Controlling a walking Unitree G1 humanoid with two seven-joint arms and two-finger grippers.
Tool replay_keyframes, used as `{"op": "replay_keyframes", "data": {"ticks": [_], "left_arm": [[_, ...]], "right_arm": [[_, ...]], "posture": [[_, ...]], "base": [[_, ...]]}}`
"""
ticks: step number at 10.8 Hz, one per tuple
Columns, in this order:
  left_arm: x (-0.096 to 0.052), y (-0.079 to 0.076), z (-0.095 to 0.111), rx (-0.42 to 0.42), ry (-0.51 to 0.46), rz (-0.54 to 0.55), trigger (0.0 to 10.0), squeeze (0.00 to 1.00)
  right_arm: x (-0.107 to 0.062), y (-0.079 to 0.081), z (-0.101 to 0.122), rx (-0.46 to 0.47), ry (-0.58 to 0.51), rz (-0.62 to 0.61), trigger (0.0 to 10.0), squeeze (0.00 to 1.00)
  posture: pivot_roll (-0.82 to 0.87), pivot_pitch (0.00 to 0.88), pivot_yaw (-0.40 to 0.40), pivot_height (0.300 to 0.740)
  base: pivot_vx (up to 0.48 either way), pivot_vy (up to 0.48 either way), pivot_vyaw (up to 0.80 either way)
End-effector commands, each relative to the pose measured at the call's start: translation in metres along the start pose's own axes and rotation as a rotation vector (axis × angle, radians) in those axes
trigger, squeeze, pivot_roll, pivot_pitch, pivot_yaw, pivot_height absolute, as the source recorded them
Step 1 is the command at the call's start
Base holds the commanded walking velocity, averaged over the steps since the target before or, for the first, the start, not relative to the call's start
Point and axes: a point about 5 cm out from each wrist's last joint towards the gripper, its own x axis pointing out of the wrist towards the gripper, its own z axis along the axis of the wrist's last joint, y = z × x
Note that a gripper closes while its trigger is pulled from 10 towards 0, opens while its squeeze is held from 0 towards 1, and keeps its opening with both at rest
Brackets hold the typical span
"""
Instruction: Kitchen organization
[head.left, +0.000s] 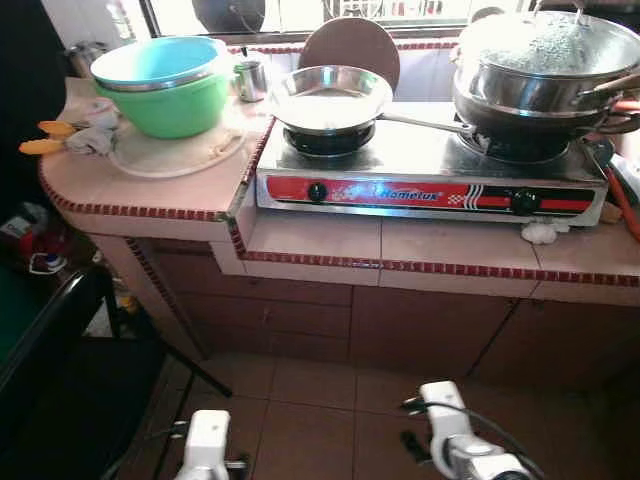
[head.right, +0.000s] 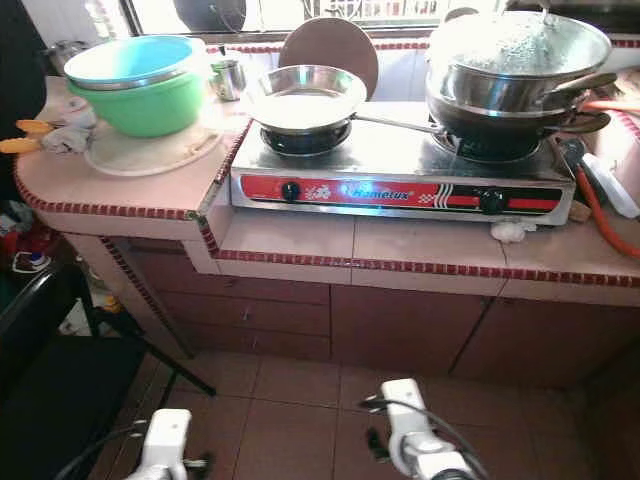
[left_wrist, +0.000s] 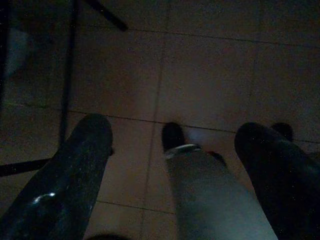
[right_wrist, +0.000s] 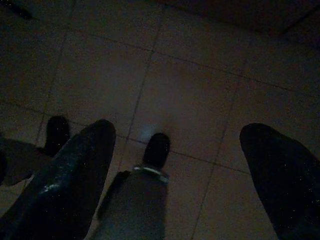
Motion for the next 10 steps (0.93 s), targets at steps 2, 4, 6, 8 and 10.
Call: {"op": "replay_keyframes", "data": {"ticks": [2,4,6,8,10], "left_arm": [[0.0,-0.005,-0.001,-0.043,-0.026,-0.038,10.0,0.0],[-0.001,-0.001,0.012,-0.088,-0.138,-0.028,10.0,0.0],[-0.005,0.01,0.05,-0.059,-0.333,-0.014,10.0,0.0],[-0.028,0.015,0.068,-0.038,-0.548,-0.049,10.0,0.0],[-0.06,0.015,0.066,-0.025,-0.647,-0.015,10.0,0.0]], "right_arm": [[-0.001,-0.005,0.002,0.009,-0.031,0.006,10.0,0.0],[-0.001,-0.003,0.024,0.052,-0.123,0.04,10.0,0.0],[-0.003,0.005,0.046,0.013,-0.238,0.126,10.0,0.0],[-0.011,0.0,0.072,-0.005,-0.368,0.192,10.0,0.0],[-0.022,-0.016,0.082,0.018,-0.486,0.18,10.0,0.0]], "posture": [[-0.08,0.094,0.04,0.74],[-0.04,0.099,0.013,0.74],[-0.02,0.087,0.022,0.74],[-0.04,0.105,0.031,0.74],[-0.04,0.116,0.034,0.74]], "base": [[0.0,0.0,0.0],[0.0,0.0,0.0],[0.0,0.0,0.0],[0.0,0.0,0.0],[0.0,0.0,0.0]]}}
